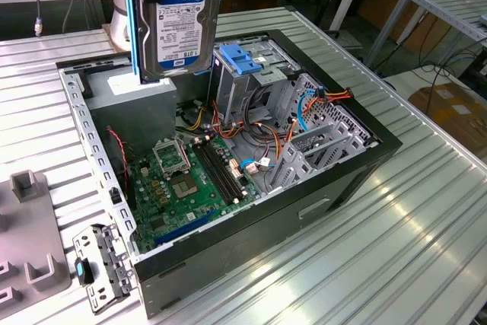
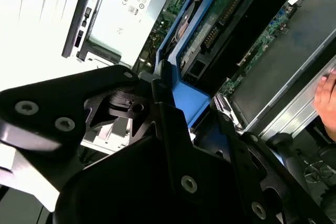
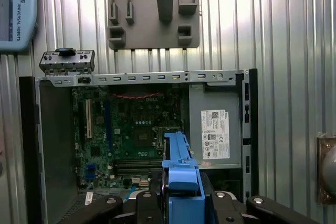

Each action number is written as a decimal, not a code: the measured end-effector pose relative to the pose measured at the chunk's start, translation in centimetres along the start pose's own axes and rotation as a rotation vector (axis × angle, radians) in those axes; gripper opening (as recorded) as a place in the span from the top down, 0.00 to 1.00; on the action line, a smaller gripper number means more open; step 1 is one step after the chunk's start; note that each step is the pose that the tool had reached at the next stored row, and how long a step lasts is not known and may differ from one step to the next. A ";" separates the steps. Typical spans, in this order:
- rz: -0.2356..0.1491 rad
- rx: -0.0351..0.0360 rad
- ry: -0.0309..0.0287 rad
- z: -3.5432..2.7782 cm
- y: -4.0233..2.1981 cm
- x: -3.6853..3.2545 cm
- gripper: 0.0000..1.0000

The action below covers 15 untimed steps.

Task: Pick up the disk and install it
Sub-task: 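Insert the disk into the insertion slot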

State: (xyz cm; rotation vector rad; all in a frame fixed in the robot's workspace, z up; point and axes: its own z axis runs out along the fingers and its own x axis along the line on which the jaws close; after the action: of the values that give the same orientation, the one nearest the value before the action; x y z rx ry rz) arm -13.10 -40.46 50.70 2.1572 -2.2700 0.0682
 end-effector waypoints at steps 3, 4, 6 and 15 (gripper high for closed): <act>0.000 0.0000 0.0000 0.01 -0.02 0.35 0.63; 0.000 0.0000 0.0000 0.02 -0.02 0.49 0.63; 0.000 0.0000 0.0000 0.03 -0.04 0.77 0.63; 0.000 0.0002 0.0015 0.07 -0.08 1.74 0.63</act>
State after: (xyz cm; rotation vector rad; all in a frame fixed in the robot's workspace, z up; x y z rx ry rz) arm -13.10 -42.20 50.69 2.1565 -2.2693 0.0700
